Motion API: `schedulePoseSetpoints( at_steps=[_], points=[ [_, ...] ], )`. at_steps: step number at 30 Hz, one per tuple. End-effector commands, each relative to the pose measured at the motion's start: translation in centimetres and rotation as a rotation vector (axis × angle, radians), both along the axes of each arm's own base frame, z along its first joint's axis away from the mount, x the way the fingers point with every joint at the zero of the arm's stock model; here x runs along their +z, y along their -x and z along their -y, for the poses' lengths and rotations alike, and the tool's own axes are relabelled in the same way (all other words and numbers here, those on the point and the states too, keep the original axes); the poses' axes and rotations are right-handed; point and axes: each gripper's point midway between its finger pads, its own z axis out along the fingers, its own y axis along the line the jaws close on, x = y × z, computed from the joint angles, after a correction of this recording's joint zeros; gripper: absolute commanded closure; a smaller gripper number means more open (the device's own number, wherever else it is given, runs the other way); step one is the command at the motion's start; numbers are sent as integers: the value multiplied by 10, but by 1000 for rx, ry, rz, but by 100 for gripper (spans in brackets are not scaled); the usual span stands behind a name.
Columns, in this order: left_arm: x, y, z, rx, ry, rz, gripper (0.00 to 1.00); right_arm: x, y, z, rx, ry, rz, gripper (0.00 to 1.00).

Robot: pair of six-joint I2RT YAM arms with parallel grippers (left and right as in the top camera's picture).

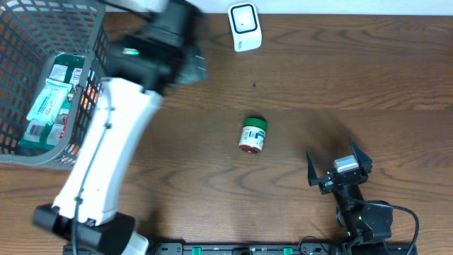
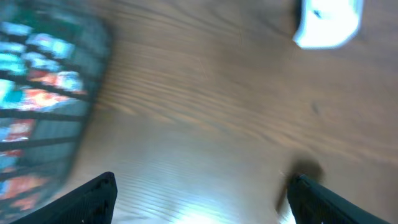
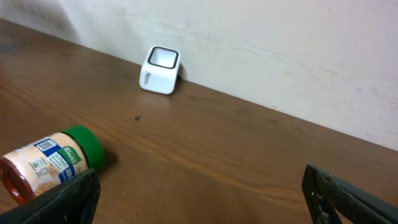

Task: Scan the item barcode
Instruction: 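Move the left gripper back into the grey basket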

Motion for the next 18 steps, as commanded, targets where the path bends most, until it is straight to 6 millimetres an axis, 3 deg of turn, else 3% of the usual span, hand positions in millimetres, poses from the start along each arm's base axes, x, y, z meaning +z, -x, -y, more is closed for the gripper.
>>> schedulePoseSetpoints(
  at_steps=[1,7,18],
  points=[
    [16,0,-57,93,-28,25,11,-1,1,-3,9,-12,-4,1],
    [15,6,-156,386,-9,29,10,-1,1,-3,9,-12,-4,1],
    [4,22,-280,768,26,80,10,-1,1,-3,9,-12,-4,1]
  ],
)
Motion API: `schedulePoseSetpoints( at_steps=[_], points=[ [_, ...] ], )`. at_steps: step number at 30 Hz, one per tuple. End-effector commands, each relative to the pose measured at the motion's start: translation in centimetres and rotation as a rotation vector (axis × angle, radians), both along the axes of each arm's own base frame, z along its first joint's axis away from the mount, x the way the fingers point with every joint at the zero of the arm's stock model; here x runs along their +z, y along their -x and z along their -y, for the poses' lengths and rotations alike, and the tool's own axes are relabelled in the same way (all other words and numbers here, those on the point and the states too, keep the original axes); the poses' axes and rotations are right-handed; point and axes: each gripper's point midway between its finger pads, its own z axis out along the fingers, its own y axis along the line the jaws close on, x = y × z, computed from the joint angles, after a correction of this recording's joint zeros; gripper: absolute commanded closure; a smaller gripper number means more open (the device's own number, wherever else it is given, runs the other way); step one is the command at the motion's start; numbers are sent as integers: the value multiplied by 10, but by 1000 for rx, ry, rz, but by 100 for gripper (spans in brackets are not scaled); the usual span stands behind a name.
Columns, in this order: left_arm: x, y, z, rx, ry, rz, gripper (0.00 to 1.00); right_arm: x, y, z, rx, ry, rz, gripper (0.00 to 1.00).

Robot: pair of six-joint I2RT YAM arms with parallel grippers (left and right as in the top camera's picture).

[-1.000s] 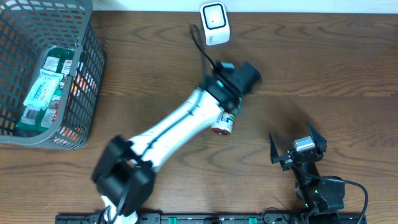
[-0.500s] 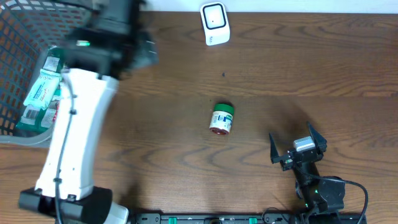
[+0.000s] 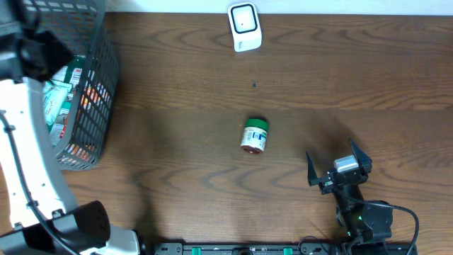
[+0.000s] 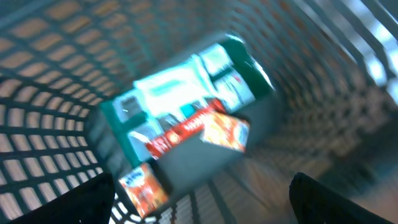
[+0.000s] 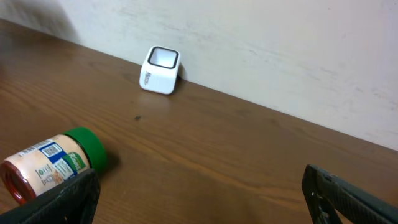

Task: Scan the item barcode
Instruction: 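Move the left gripper back into the grey basket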

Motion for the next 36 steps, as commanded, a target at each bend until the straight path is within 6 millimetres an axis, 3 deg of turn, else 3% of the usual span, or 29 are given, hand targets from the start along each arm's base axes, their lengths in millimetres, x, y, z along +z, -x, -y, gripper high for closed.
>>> schedulePoseSetpoints(
  at_steps=[1,5,9,13,17,21,30,36],
  points=[
    [-12,1,-34,117,22,8,10,-1,1,-3,9,-12,-4,1],
    [-34,-7,-63,164,25,-12,11,-1,1,-3,9,-12,-4,1],
    [-67,-28,-83,75,-14,-95,12,-1,1,-3,9,-12,-4,1],
    [-111,-49,-94,-94,-62,-233,16,-1,1,-3,9,-12,-4,1],
    [-157,-52,-102,-129,-37,-342,19,-1,1,-3,9,-12,-4,1],
    [-187,-52,-104,-167,-12,-414,21,-1,1,-3,9,-12,-4,1],
    [-225,-69,-92,-446,10,-474,28,-1,1,-3,9,-12,-4,1],
    [-253,-66,-89,-526,31,-542,28,-1,1,-3,9,-12,-4,1]
  ],
)
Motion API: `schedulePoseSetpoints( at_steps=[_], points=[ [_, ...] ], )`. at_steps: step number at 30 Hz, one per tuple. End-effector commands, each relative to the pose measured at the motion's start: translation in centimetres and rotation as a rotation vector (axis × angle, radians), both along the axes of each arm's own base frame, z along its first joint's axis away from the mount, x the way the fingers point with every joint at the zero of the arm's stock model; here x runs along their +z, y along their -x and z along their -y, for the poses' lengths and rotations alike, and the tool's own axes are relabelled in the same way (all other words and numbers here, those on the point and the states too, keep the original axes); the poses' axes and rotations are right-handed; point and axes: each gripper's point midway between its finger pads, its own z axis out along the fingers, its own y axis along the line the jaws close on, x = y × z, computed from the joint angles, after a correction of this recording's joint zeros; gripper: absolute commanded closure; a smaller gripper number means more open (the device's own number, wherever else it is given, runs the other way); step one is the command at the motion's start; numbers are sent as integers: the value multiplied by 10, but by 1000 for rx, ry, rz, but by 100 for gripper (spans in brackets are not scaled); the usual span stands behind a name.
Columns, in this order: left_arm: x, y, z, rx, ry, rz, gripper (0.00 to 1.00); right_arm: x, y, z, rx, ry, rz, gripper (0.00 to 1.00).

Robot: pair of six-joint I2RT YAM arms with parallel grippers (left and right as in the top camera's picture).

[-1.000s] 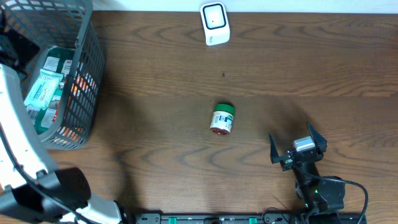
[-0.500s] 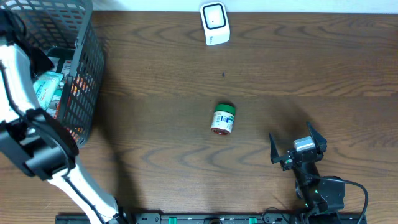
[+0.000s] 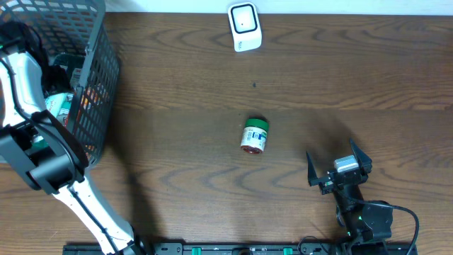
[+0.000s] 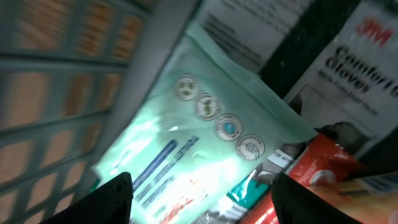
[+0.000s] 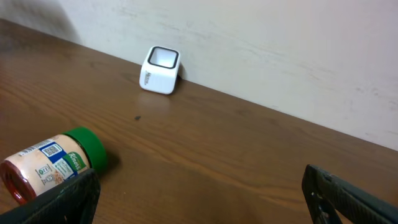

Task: Scan the item barcode
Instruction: 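Move the left gripper back into the grey basket, then grasp the mint-green wipes packet with the left gripper and lift it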

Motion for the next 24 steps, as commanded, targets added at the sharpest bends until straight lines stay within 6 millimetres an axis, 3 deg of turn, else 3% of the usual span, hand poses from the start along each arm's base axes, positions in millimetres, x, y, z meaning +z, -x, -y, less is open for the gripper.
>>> schedulePoseSetpoints(
  at_steps=[1,5,10,17,19,22,24],
  points=[
    [-24,3,1,-76,32,-59,28,-1,1,-3,9,-12,-4,1],
    [-38,10,4,-125,47,-109,28,-1,1,-3,9,-12,-4,1],
    [-39,9,4,-130,42,-107,29,-1,1,-3,9,-12,-4,1],
    [-50,12,4,-117,47,-111,44,-1,1,-3,9,-12,-4,1],
    [-52,13,5,-117,49,-113,53,-1,1,-3,9,-12,-4,1],
    [-51,12,4,-117,45,-107,93,-1,1,-3,9,-12,-4,1],
    [-47,9,3,-93,41,-89,92,-1,1,-3,9,-12,-4,1]
  ],
)
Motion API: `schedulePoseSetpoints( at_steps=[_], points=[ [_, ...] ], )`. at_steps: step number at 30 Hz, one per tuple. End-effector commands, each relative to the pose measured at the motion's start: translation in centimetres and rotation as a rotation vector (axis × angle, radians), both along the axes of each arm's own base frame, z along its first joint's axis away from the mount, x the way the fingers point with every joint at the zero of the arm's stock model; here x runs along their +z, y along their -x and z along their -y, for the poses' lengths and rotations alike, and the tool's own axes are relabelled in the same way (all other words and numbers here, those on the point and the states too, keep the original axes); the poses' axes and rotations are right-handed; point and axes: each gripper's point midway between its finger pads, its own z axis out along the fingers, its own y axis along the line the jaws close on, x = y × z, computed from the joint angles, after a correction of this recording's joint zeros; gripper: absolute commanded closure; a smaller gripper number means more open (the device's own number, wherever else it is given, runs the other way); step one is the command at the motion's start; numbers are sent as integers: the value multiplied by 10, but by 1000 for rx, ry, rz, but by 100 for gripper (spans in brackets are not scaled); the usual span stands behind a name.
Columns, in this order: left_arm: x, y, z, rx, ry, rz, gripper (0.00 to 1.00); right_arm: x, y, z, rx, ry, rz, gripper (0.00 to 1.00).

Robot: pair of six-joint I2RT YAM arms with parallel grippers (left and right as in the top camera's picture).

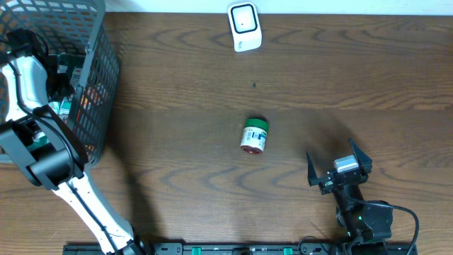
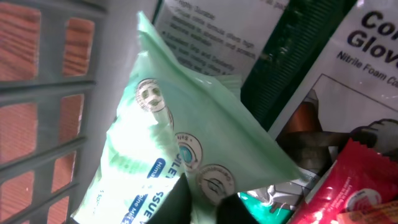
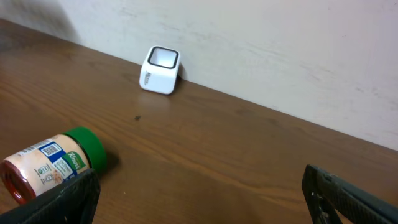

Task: Scan the item barcode
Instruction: 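Grasp the mint-green wipes packet with the left gripper and lift it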

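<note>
My left gripper (image 2: 208, 202) is deep in the grey wire basket (image 1: 92, 42), shut on the edge of a pale green tissue pack (image 2: 180, 143); in the overhead view it (image 1: 60, 79) sits among the basket's goods. The white barcode scanner (image 1: 244, 27) stands at the table's far edge, also seen in the right wrist view as a small white scanner (image 3: 160, 70). My right gripper (image 1: 338, 170) rests open near the front right, holding nothing.
A green-lidded spice jar (image 1: 253, 135) lies on its side mid-table; in the right wrist view the jar (image 3: 46, 163) is just left of the open fingers (image 3: 62, 196). A glove packet (image 2: 348, 81) and a red pouch (image 2: 357, 186) crowd the basket.
My left gripper's fingers stood wide apart over the green tissue pack; now they are shut on its edge, closer to it. The right arm, jar and scanner are unchanged.
My left arm was over the table beside the basket, gripper open. Then it was above the basket's contents, then down inside, open over the green tissue pack. Now it is shut on that pack. The right arm stayed still throughout.
</note>
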Motion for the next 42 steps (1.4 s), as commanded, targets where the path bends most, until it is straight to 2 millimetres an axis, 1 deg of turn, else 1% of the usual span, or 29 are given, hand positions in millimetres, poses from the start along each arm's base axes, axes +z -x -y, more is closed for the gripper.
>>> schedulePoseSetpoints(
  at_steps=[1,3,5,7,9,12,14,16,17,18,19,20,21,22,23,25,27,28,29,31,33,36,38,42],
  points=[
    [-16,7,5,40,48,-19,93,-1,1,-3,9,-12,-4,1],
    [-4,3,3,64,36,16,93,-1,1,-3,9,-12,-4,1],
    [19,-3,0,99,18,75,93,-1,1,-3,9,-12,-4,1],
    [50,-9,-4,130,-7,151,93,-1,1,-3,9,-12,-4,1],
    [89,-14,-6,166,-37,248,93,-1,1,-3,9,-12,-4,1],
    [155,-13,-6,251,-70,424,93,-1,1,-3,9,-12,-4,1],
    [205,-6,-2,332,-78,565,93,-1,1,-3,9,-12,-4,1],
    [255,7,5,415,-70,707,93,-1,1,-3,9,-12,-4,1],
    [277,15,11,443,-61,769,93,-1,1,-3,9,-12,-4,1],
    [298,23,20,448,-35,825,93,-1,1,-3,9,-12,-4,1],
    [316,30,33,431,5,870,93,-1,1,-3,9,-12,-4,1],
    [328,35,45,410,47,902,93,-1,1,-3,9,-12,-4,1],
    [344,41,66,368,124,941,93,-1,1,-3,9,-12,-4,1],
    [353,45,82,329,186,960,93,-1,1,-3,9,-12,-4,1],
    [362,51,104,270,271,972,93,-1,1,-3,9,-12,-4,1],
    [374,62,150,154,458,968,93,-1,1,-3,9,-12,-4,1],
    [380,76,197,39,672,929,92,-1,1,-3,9,-12,-4,1],
    [381,84,222,-19,784,889,93,-1,1,-3,9,-12,-4,1],
    [381,91,242,-71,861,850,93,-1,1,-3,9,-12,-4,1],
    [372,102,274,-155,954,763,93,-1,1,-3,9,-12,-4,1],
    [356,106,297,-206,987,674,93,-1,1,-3,9,-12,-4,1],
    [328,106,333,-277,1044,539,93,-1,1,-3,9,-12,-4,1],
    [303,105,355,-297,1084,438,93,-1,1,-3,9,-12,-4,1],
    [249,102,391,-323,1141,264,93,-1,1,-3,9,-12,-4,1]
  ],
)
